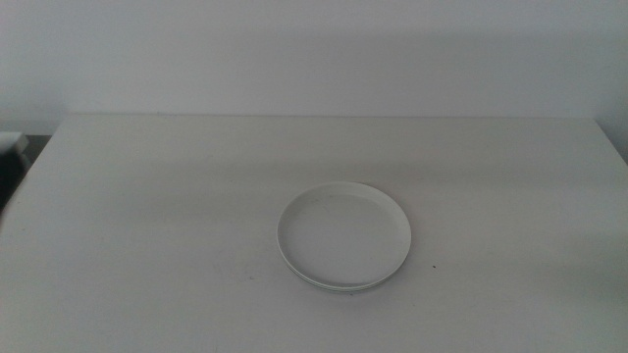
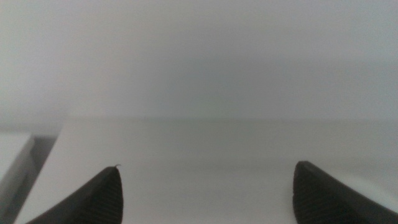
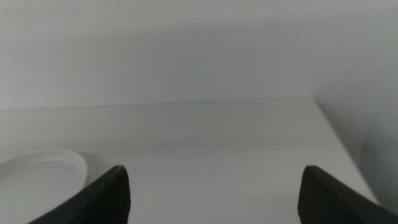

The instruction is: Stack the three bowls on top of each other.

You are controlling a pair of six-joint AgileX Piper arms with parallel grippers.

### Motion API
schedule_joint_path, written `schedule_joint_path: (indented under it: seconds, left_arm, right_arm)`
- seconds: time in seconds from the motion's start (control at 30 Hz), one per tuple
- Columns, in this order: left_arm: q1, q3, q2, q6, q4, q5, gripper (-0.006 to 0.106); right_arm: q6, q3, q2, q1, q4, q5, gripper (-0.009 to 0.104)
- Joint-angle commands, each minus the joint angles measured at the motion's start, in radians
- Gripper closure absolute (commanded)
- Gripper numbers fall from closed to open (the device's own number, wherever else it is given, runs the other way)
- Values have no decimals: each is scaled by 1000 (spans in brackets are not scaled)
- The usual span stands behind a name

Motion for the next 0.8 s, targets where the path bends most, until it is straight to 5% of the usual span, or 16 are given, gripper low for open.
schedule_joint_path:
  seconds: [0.0,0.37,0.77]
  left_arm:
    - [1,117,-93,1,9,-11,7]
    - [1,545,-434,1,15,-88,7]
    - [1,591,-450,1,88,-137,7]
  right_arm:
    - [-2,60,-97,-8,-68,-15,2]
    - [-2,178,-155,-8,-87,-60,2]
    - [-2,209,-155,-8,-90,-96,2]
